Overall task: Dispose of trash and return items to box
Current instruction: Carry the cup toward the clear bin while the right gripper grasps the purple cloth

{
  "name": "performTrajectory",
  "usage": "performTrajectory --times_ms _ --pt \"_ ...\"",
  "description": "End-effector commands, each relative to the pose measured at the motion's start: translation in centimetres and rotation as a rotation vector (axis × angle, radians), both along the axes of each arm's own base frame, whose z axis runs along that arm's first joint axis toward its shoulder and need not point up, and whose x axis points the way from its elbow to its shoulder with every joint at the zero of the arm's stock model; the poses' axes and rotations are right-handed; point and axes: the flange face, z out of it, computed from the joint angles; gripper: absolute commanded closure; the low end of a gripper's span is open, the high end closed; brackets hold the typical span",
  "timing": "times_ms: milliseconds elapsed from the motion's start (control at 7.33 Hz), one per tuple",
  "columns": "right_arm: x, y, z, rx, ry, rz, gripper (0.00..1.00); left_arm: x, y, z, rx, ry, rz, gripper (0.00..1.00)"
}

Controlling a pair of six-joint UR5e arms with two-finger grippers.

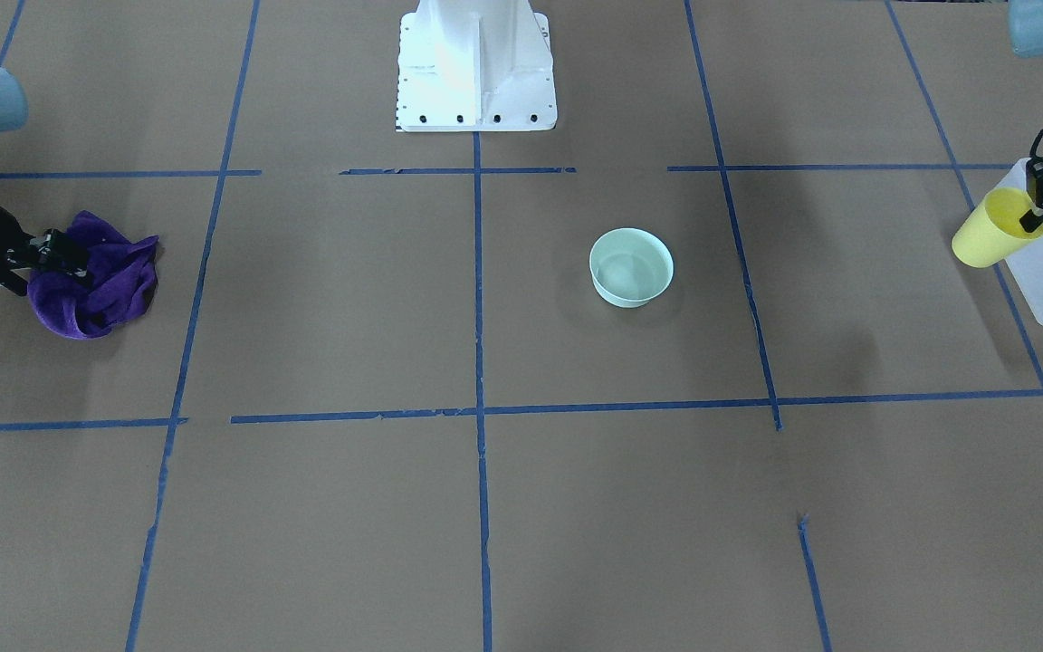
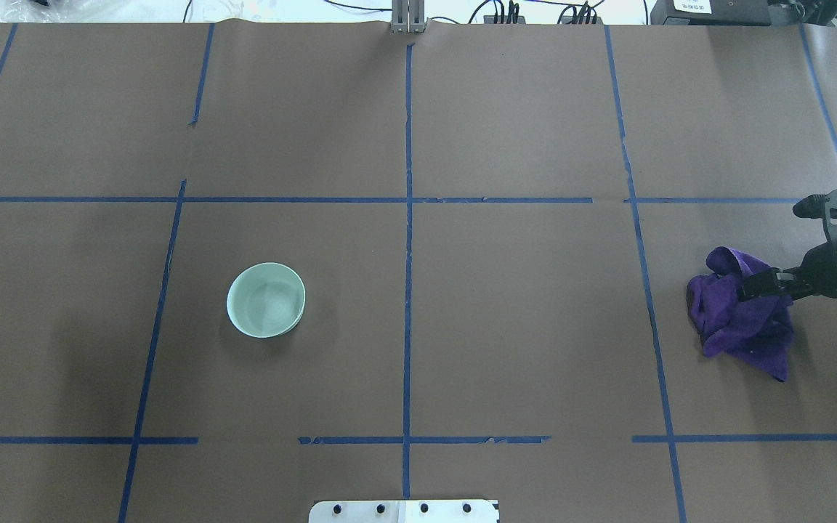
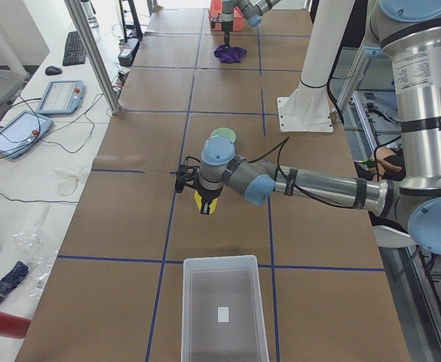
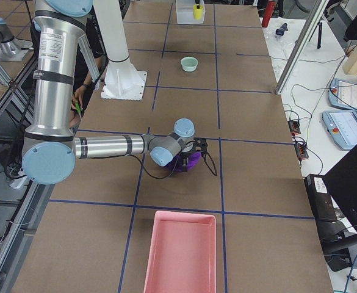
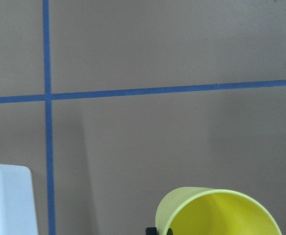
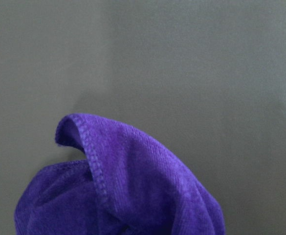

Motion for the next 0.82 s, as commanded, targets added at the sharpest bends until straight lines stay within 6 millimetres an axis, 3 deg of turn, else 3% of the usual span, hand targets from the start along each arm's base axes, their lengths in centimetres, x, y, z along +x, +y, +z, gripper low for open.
performTrajectory --times_ms 0,136,273,682 --pt "-0.7 0.5 0.0 -0.005 -0.002 -0.02 0.15 -2.4 -0.4 1.2 0.028 -0.03 0.001 1.0" --pt "-0.9 0.6 0.1 -0.01 0.002 -0.026 0.64 -3.1 -0.4 2.5 0.029 -0.045 0.01 1.0" --pt "-0.9 0.6 0.1 -0.011 0.004 -0.025 1.0 -4.2 -0.5 4.0 0.032 -0.06 0.013 1.0" --pt "1.0 2.5 -1.5 0.003 -0.011 -0.02 1.0 -6.3 -0.4 6.4 0.062 -0.101 0.034 1.0"
